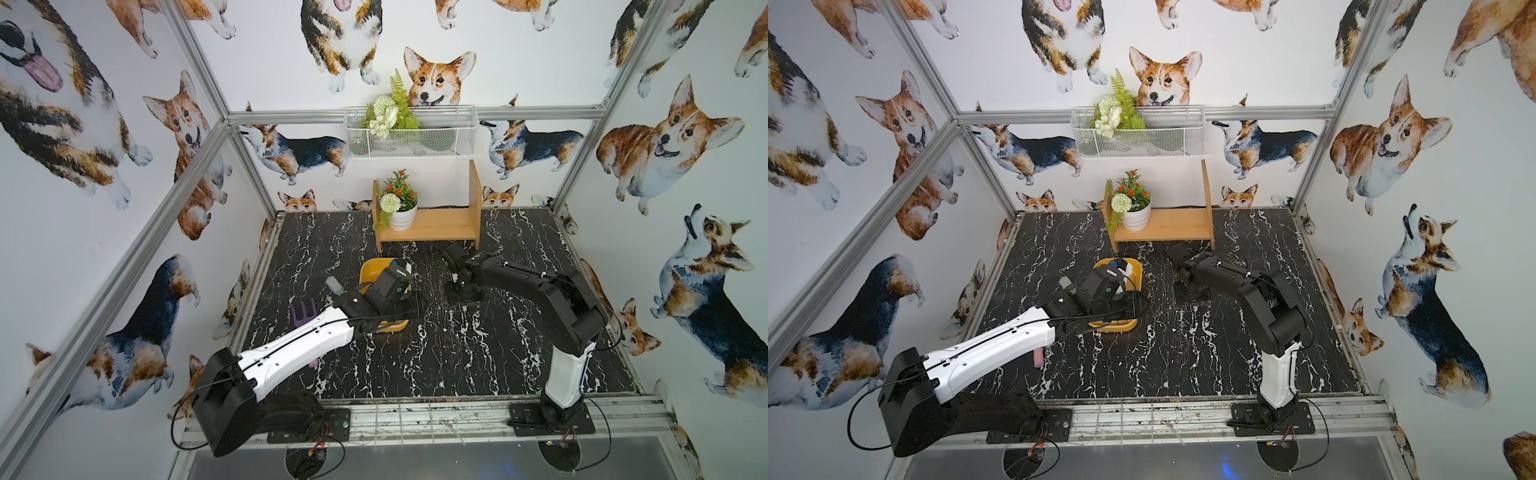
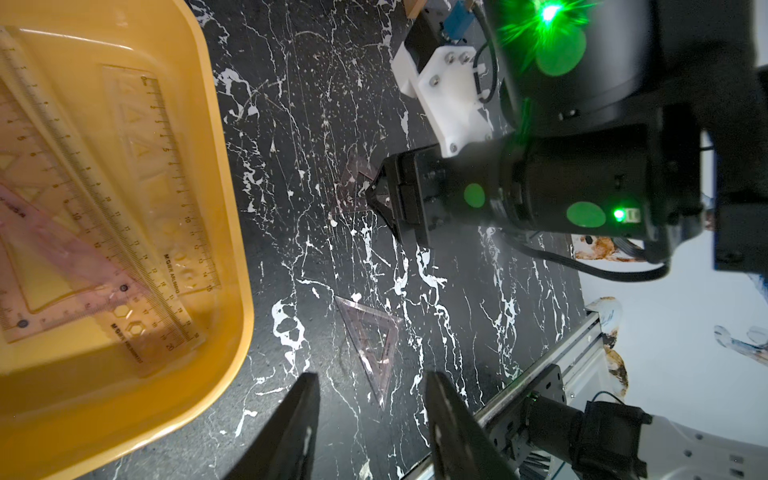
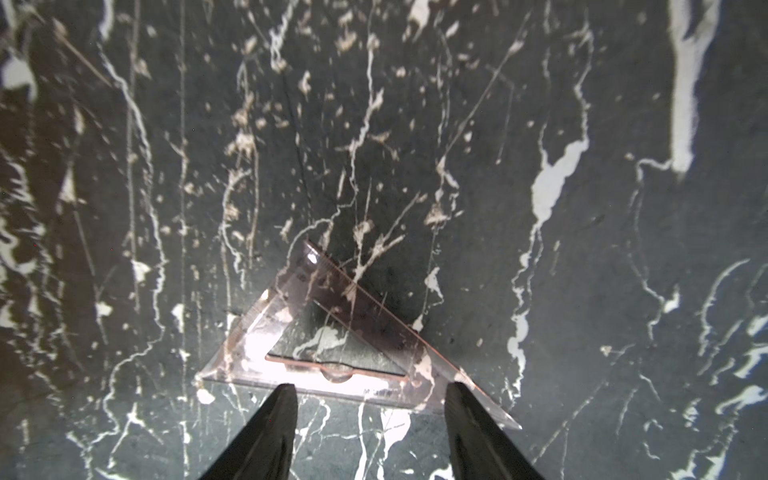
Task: Put the scattered rulers into the storage box
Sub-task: Adjust the ruler at the center of the board.
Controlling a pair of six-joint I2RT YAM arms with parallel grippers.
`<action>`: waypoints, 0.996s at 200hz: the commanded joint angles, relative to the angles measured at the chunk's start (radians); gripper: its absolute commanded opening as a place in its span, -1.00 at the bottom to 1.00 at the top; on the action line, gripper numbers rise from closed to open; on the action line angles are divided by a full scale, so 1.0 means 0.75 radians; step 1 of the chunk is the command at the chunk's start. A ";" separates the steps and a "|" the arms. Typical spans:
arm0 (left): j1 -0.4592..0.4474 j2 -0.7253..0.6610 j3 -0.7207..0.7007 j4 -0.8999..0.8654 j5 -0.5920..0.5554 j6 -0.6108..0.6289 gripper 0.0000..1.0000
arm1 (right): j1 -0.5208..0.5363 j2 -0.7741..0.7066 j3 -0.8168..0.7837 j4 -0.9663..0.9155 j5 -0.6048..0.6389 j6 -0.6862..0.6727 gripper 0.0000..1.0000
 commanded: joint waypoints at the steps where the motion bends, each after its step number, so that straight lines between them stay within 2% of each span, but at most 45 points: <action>1: 0.000 -0.012 -0.007 -0.005 -0.014 0.001 -0.04 | 0.002 0.027 0.049 -0.016 0.039 0.018 0.25; 107: 0.000 -0.017 -0.034 -0.009 -0.016 0.004 -0.05 | 0.003 0.143 0.121 -0.036 0.089 0.008 0.25; 199: -0.002 0.001 -0.027 0.015 0.002 -0.009 -0.04 | 0.071 0.017 -0.095 0.013 0.134 0.032 0.25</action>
